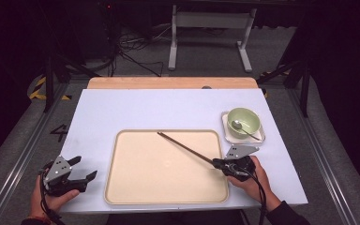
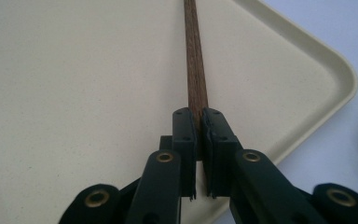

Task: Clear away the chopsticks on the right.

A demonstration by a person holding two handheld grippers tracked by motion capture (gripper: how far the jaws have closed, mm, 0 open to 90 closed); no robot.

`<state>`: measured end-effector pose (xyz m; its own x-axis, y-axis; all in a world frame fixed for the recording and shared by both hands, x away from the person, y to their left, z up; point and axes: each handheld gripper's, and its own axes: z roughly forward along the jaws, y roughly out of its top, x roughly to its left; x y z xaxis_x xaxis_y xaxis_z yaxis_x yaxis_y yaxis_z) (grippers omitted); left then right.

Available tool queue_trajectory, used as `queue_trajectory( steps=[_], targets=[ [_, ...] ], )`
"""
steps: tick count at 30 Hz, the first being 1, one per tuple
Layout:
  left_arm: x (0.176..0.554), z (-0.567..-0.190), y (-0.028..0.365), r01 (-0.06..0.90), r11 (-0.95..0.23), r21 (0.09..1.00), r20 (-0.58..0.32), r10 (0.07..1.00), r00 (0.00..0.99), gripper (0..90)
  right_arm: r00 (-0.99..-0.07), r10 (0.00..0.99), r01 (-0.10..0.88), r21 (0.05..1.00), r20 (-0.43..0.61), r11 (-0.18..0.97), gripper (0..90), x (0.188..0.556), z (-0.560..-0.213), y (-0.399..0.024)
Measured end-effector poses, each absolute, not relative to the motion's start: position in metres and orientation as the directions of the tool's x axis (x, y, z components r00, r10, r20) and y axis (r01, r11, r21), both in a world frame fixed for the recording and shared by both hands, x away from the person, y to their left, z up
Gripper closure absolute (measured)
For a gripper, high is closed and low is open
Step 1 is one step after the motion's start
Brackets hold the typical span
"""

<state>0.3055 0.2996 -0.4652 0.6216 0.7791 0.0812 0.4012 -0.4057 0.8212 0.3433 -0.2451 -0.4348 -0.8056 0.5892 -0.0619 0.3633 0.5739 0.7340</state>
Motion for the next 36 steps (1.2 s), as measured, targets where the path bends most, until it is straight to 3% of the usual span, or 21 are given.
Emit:
queue_trajectory(
  steps=[15,23,32,36],
  targets=[
    [0.305,-0.465,0.3,0.401,-0.406,0.821,0.079,0.777,0.624,20.6,-0.806,0.587,0.36,0.721,-0.079,0.591,80.6,0.344,-0.438,-0.244],
    [0.305,-0.465,0.299,0.404,-0.408,0.819,0.08,0.778,0.623,20.7,-0.805,0.589,0.34,0.762,-0.067,0.552,77.1,0.353,-0.426,-0.242],
    [0.305,-0.465,0.3,0.397,-0.399,0.826,0.073,0.775,0.627,20.7,-0.84,0.537,0.29,0.775,-0.076,0.562,70.8,0.389,-0.408,-0.195],
    [0.306,-0.465,0.3,0.394,-0.398,0.828,0.071,0.773,0.631,20.7,-0.863,0.5,0.29,0.739,-0.073,0.609,68.1,0.415,-0.408,-0.162]
  ],
)
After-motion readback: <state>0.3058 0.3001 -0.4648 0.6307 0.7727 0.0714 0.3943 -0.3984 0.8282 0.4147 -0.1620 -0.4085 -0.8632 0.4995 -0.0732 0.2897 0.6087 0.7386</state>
